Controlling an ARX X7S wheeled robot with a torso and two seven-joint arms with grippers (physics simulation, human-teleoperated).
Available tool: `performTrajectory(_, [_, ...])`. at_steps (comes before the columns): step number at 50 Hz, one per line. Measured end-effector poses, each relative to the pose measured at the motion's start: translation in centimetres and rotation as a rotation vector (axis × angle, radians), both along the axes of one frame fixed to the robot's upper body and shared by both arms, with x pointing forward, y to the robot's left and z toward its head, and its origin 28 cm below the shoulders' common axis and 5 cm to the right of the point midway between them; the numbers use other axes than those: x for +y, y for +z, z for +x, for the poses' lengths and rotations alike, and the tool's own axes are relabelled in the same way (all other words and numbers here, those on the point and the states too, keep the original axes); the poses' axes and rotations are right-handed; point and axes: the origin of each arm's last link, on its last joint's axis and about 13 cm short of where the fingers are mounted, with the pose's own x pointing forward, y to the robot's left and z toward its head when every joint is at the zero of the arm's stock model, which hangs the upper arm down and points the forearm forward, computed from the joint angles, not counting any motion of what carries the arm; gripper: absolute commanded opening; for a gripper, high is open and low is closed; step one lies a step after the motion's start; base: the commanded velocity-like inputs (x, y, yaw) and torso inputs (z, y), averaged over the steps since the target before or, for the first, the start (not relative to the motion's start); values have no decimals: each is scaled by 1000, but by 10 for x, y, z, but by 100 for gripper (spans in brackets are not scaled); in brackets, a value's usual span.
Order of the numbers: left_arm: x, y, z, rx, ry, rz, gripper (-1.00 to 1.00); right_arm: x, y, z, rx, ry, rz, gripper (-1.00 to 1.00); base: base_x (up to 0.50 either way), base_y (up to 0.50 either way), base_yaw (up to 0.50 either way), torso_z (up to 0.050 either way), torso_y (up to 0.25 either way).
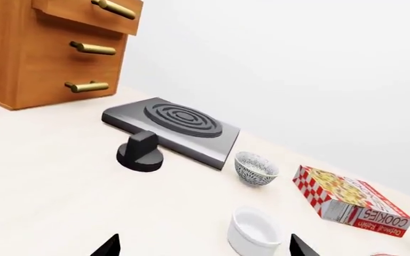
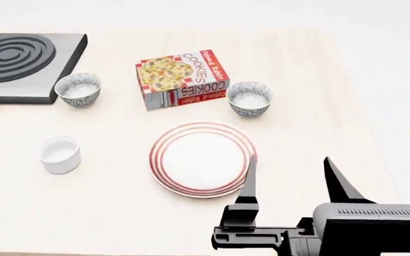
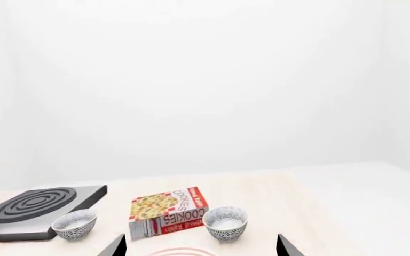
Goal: Pick the akita bowl next to the plate and place it on the plate.
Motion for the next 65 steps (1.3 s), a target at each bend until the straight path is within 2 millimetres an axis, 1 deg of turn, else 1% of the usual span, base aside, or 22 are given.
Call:
performTrajectory(62, [0, 1, 1, -2, 0, 1, 100, 2, -2, 2, 7, 21, -13, 100, 500, 0, 0, 0, 0])
performTrajectory(65, [0, 1, 1, -2, 1, 1, 100, 2, -3, 2, 10, 16, -12, 100, 0, 0, 0, 0, 0])
